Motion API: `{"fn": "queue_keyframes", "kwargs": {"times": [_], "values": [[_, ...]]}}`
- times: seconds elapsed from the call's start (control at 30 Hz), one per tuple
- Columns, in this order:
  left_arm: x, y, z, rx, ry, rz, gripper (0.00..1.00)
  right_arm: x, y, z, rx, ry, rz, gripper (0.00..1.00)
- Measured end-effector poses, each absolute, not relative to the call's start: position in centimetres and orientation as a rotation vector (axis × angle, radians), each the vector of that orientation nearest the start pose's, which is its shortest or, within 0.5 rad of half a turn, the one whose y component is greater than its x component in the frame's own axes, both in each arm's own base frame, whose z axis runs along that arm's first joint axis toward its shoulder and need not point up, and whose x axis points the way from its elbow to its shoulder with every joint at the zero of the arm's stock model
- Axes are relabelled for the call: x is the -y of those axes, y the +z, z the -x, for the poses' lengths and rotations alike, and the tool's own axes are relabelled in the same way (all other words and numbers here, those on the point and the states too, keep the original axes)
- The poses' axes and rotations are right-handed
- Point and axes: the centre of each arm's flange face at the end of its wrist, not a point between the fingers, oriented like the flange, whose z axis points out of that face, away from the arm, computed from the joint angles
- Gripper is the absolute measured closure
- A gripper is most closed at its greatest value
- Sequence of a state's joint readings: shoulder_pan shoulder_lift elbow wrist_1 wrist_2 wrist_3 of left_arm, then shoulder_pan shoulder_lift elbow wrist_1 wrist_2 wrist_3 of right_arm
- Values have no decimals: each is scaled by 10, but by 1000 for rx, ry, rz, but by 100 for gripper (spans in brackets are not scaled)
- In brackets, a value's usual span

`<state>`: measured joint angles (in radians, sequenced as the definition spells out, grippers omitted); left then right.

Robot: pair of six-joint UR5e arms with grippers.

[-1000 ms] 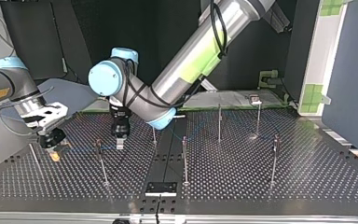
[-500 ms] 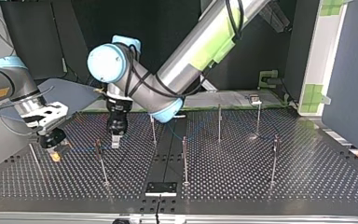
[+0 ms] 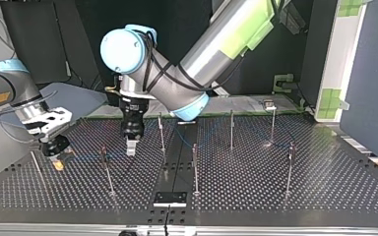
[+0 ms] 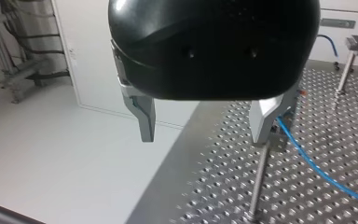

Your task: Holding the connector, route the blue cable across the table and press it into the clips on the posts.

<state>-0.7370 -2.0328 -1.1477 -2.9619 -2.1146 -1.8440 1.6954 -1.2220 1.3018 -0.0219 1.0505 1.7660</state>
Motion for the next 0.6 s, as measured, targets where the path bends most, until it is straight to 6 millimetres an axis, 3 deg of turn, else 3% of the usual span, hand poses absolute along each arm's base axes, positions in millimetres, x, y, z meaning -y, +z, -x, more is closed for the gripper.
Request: {"fn": "queue_keyframes", "kwargs": {"times": [0.47,0.6], "values": [[511,474,-398,-1360,-631,176,0,589,426,-260,-1464,-2412,2269,100],[506,465,-398,-1353,-648,216,0,589,426,-260,-1462,-2412,2272,100]]}}
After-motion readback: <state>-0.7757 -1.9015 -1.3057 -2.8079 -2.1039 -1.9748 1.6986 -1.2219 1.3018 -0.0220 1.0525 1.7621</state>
